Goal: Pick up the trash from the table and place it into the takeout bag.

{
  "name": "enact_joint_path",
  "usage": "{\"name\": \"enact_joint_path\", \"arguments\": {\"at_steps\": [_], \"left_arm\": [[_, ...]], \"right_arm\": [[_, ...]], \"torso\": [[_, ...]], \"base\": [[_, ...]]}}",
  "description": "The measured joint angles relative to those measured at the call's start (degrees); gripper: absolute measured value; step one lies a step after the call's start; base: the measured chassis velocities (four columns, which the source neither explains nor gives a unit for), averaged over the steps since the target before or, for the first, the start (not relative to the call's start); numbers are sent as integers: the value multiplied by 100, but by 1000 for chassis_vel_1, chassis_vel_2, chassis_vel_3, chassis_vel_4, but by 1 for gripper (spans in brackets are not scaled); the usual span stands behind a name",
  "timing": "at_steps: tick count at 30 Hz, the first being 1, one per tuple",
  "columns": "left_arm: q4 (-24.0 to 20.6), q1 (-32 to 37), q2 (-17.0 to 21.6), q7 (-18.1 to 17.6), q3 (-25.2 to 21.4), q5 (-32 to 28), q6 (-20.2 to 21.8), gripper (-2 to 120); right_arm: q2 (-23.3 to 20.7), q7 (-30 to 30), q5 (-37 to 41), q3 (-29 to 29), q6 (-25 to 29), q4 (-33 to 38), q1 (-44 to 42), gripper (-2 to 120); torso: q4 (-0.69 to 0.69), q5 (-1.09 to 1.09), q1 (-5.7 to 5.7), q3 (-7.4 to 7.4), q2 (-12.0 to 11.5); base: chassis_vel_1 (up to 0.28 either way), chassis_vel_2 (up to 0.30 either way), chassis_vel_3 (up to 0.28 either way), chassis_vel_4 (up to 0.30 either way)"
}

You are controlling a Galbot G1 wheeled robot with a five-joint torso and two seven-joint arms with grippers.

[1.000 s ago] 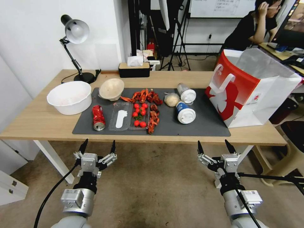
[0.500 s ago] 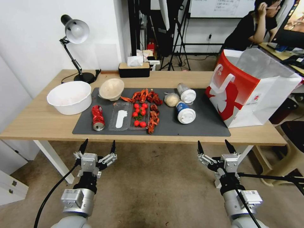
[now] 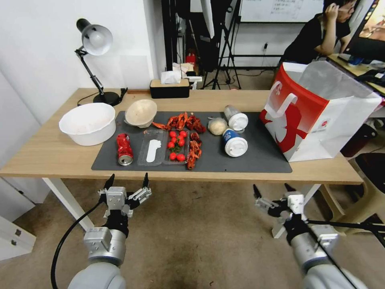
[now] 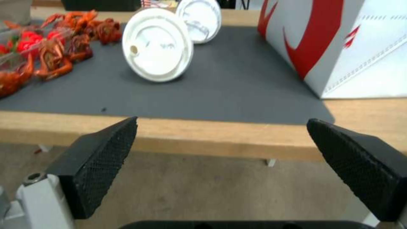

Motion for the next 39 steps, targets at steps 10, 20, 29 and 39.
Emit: {"name": "enact_joint_path", "arguments": {"at_steps": [10,20,29,39], "left_arm": [[-52,-334,486,-810,498,-497,421,100],[-112,-559,760,-1781,1000,-1000,722,100],[-82,-487,720,-1772,957,-963,722,100],[-84,-464,721,-1751,900,-955,726,100]], "right_arm": [[-11,29,30,9,68,-16,37,100],[-29,81,93,11,134,12,73,100],[-222,187,152,11,141,-19,231,100],[-1019,266,1010,-34,235,-180,1009,100]], "torso": [[-7,-1,1,0,0],[-1,0,0,0,0],[-2,1,0,0,0],[0,0,0,0,0]], "base": [[0,0,0,0],[0,0,0,0],[0,0,0,0],[0,0,0,0]]}}
